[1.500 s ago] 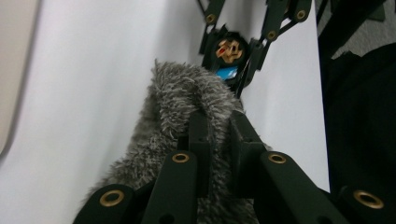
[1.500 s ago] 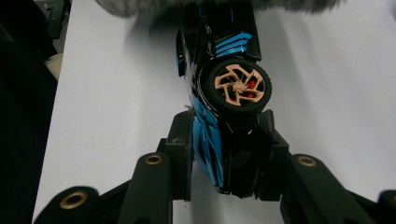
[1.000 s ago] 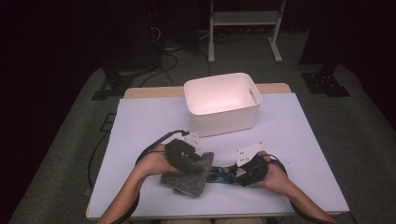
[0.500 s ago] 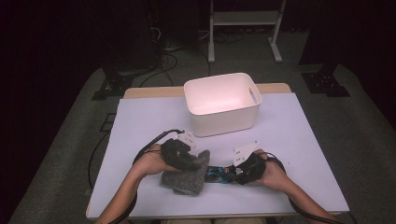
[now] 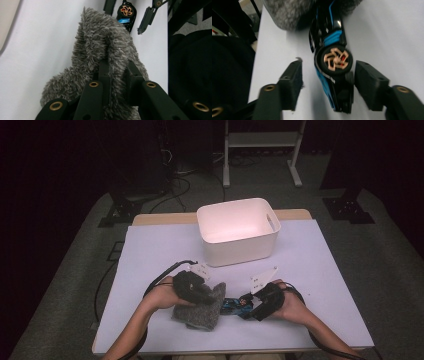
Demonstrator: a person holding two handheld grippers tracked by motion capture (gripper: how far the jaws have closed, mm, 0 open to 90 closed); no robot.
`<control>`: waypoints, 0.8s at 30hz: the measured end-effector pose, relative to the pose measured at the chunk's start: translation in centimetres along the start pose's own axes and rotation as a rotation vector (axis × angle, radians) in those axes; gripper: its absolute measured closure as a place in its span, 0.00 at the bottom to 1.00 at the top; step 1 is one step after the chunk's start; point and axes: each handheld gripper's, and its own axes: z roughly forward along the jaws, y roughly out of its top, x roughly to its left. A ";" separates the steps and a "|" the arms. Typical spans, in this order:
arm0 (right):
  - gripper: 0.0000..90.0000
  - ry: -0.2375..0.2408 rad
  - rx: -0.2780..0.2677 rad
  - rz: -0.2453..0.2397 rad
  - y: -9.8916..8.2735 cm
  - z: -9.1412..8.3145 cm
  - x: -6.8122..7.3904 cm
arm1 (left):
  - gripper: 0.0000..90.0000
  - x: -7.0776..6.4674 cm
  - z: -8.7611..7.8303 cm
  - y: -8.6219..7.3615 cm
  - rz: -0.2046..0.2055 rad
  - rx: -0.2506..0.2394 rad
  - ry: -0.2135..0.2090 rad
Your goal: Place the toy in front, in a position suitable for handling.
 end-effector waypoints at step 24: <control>0.71 -0.047 0.065 -0.108 1.2 -0.4 -2.5 | 0.88 2.1 0.0 2.6 -0.011 0.040 0.044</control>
